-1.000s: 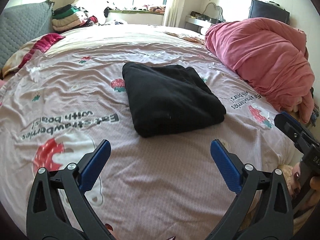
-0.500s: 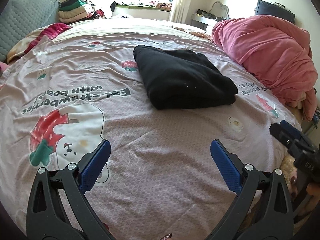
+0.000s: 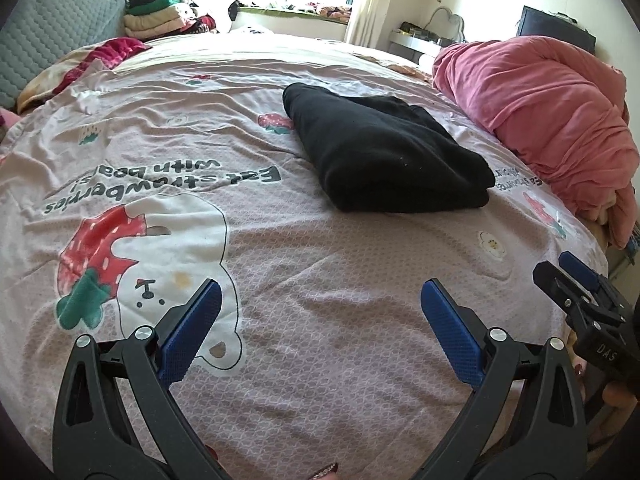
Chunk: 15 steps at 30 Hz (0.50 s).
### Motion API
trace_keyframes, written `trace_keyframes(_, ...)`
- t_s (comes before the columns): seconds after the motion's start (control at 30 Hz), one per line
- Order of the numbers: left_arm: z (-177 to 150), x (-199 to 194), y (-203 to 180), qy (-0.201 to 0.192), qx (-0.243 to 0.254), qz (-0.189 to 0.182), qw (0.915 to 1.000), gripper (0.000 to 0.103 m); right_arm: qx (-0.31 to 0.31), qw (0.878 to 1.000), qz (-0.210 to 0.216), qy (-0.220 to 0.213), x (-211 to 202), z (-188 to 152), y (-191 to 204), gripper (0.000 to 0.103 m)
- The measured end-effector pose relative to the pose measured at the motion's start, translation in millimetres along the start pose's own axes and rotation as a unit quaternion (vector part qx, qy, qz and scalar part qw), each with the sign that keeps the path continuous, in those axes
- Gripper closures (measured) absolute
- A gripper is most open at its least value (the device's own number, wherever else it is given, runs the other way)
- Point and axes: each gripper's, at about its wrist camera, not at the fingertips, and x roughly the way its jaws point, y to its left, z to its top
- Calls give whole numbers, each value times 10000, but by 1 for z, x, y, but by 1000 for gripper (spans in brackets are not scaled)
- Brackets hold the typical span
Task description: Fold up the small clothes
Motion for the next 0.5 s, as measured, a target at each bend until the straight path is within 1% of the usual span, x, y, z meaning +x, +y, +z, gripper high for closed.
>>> trace_keyframes(0.2,-1,-1,2,50,-37,36,10000,9,86,10000,10,24,-1,1,-2,5)
trace_keyframes(0.5,-1,-2,-2,22,39,108,9999,9,151,9998,-120,83,-1,1,-5,5)
